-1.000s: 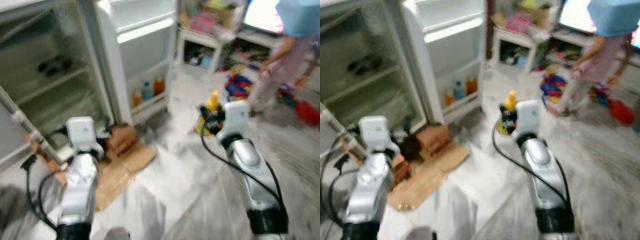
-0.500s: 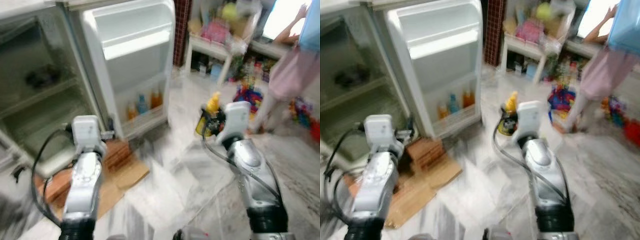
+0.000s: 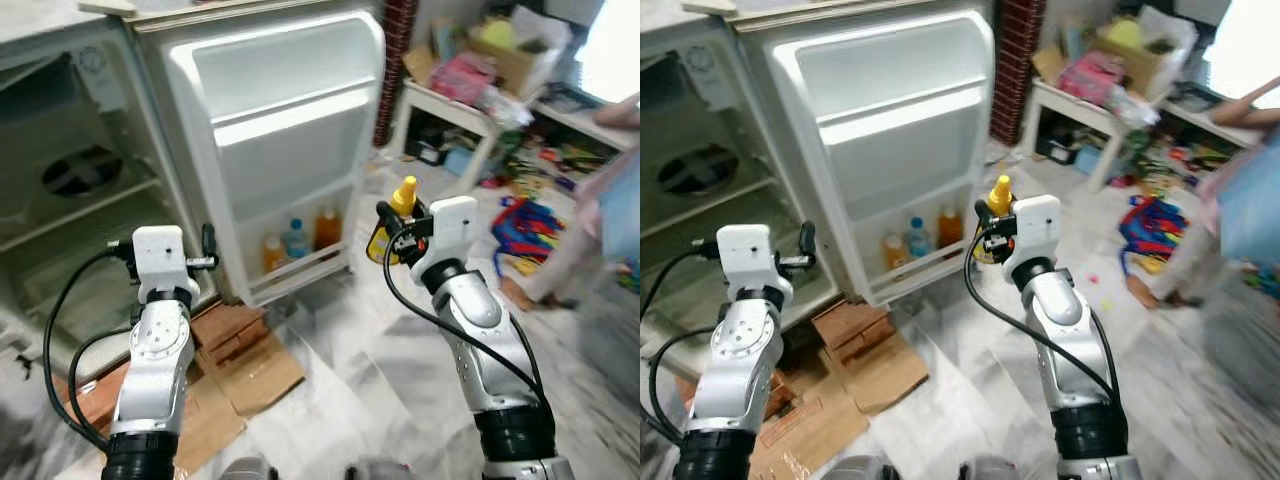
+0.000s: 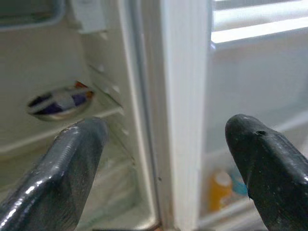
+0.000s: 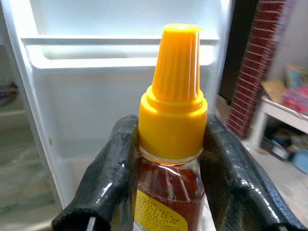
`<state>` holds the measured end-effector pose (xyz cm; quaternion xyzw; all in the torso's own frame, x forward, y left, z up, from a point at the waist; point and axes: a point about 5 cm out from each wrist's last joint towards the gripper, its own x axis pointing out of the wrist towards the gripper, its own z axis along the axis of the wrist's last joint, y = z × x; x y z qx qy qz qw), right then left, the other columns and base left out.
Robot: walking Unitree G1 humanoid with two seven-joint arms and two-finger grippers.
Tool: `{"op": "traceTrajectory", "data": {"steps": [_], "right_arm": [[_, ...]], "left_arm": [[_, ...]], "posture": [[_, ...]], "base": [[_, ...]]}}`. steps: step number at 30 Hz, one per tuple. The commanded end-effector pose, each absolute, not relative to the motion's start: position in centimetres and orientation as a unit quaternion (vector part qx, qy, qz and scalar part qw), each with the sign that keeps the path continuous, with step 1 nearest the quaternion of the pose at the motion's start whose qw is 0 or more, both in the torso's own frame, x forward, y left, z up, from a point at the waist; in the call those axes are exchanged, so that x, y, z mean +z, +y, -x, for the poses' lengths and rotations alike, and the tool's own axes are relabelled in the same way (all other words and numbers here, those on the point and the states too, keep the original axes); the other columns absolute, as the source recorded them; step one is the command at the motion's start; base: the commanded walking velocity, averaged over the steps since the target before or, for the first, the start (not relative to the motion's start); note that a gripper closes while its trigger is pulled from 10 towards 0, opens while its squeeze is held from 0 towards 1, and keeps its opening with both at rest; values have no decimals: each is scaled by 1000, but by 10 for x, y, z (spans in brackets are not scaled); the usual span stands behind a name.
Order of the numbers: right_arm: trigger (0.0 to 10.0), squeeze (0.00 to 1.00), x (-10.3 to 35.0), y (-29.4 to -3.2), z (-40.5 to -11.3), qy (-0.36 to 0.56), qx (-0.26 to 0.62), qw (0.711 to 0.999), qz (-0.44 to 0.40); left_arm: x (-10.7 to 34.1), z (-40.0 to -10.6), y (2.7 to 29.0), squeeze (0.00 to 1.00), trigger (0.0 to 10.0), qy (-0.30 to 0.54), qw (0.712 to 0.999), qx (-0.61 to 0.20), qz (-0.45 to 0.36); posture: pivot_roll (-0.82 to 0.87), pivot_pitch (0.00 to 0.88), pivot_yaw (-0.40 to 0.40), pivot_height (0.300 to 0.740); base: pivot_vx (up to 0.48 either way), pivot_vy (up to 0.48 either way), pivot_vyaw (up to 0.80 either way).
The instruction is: Restocking fridge
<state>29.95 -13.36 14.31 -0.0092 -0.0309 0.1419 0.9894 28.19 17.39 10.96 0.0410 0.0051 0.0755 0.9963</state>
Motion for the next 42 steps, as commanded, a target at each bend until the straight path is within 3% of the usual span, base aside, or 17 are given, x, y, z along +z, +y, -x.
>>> {"op": "traceTrajectory", "data": {"steps": [1,26,31,42], "right_arm": [[10000,0,155,-138,-302,-58,134,989,10],[10000,0,157,-138,-304,-64,132,989,5],[10000,0,157,-138,-304,-66,133,989,3],[10000,0,160,-139,-307,-72,141,987,11]], "left_arm": [[110,-283,171,0,10000,6,996,74,-52],[105,-280,177,0,10000,23,994,93,-55],[105,-280,177,0,10000,23,993,95,-59],[106,-279,178,0,10000,19,993,101,-50]], "posture": [[35,0,-23,740],[36,0,-26,740],[38,0,-26,740],[38,0,-25,740]], "base": [[420,0,0],[323,-317,0],[0,0,0],[0,-366,0]]}}
